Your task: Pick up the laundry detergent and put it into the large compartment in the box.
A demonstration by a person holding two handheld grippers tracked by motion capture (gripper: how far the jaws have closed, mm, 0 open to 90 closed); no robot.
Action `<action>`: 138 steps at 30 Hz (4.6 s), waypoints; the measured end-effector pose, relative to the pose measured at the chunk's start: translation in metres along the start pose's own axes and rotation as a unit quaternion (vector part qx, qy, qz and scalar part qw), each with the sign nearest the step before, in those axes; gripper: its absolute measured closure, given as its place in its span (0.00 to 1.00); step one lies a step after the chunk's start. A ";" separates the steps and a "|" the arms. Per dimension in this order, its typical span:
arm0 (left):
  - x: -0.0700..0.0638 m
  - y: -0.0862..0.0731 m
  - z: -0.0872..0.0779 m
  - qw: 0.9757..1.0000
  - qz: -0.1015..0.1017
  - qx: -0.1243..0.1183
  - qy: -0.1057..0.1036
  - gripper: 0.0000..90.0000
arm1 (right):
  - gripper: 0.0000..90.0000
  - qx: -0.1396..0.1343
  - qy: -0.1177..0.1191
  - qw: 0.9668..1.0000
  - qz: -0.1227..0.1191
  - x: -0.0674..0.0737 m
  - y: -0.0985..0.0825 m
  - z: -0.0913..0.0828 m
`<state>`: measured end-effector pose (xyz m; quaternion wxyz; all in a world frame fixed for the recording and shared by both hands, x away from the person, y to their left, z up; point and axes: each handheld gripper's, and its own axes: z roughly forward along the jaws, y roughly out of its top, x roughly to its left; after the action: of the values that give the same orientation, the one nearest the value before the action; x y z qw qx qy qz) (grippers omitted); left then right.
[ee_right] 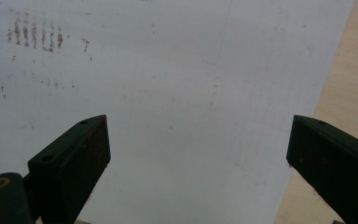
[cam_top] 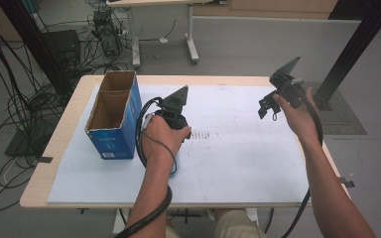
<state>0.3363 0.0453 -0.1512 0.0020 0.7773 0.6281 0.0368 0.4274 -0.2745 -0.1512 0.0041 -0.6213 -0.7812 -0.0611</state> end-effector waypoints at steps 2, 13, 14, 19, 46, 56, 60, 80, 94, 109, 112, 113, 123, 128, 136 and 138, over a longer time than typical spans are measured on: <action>0.000 0.000 -0.006 1.000 0.003 -0.002 0.002 0.42 | 0.06 0.000 0.000 1.000 0.000 0.001 0.000 -0.001; 0.005 0.008 -0.067 1.000 0.022 -0.010 0.014 0.42 | 0.06 0.003 0.002 1.000 -0.009 0.005 -0.001 0.001; 0.005 0.009 -0.073 1.000 0.020 -0.012 0.016 0.42 | 0.06 0.005 0.003 1.000 -0.009 0.005 0.000 0.000; 0.006 0.016 -0.118 0.999 0.025 -0.023 0.030 0.42 | 0.06 0.003 0.005 1.000 -0.011 0.007 -0.001 -0.001; 0.093 0.057 -0.255 0.999 -0.016 -0.037 0.003 0.42 | 0.06 0.002 -0.002 1.000 -0.013 0.009 -0.006 -0.019; 0.141 0.054 -0.274 0.997 -0.054 -0.050 0.011 0.42 | 0.06 0.009 -0.003 1.000 -0.015 0.012 -0.001 -0.018; 0.156 0.055 -0.272 0.996 -0.067 -0.051 0.013 0.42 | 0.06 0.010 0.002 1.000 -0.010 0.011 -0.001 -0.016; 0.188 0.061 -0.222 0.994 -0.101 -0.043 0.014 0.42 | 0.06 0.014 0.001 1.000 -0.008 0.008 -0.002 -0.008; 0.196 0.066 -0.187 0.994 -0.106 -0.028 0.013 0.42 | 0.06 0.018 -0.003 1.000 -0.009 0.011 0.000 -0.007; 0.202 0.064 -0.149 0.994 -0.103 -0.020 0.005 0.42 | 0.06 0.015 -0.007 1.000 -0.006 0.011 -0.004 -0.011; 0.204 0.063 -0.142 0.994 -0.104 -0.020 0.005 0.42 | 0.06 0.015 -0.008 1.000 -0.007 0.011 -0.005 -0.012; 0.204 0.063 -0.140 0.994 -0.105 -0.019 0.004 0.42 | 0.06 0.014 -0.008 1.000 -0.007 0.011 -0.005 -0.012; 0.207 0.065 -0.114 0.995 -0.102 -0.008 -0.002 0.42 | 0.06 0.013 -0.007 1.000 -0.007 0.013 -0.005 -0.011; 0.208 0.066 -0.099 0.995 -0.098 -0.003 -0.006 0.42 | 0.06 0.015 -0.008 1.000 -0.008 0.012 -0.005 -0.009; 0.205 0.068 -0.078 0.996 -0.092 0.006 -0.003 0.42 | 0.06 0.016 -0.010 1.000 -0.006 0.013 -0.005 -0.008; 0.205 0.069 -0.075 0.996 -0.094 0.007 -0.004 0.42 | 0.06 0.016 -0.011 1.000 -0.006 0.013 -0.006 -0.008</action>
<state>0.4415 0.2275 -0.0623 0.0023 0.7152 0.6983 0.0286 0.4184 -0.2642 -0.1424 0.0047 -0.6172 -0.7857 -0.0421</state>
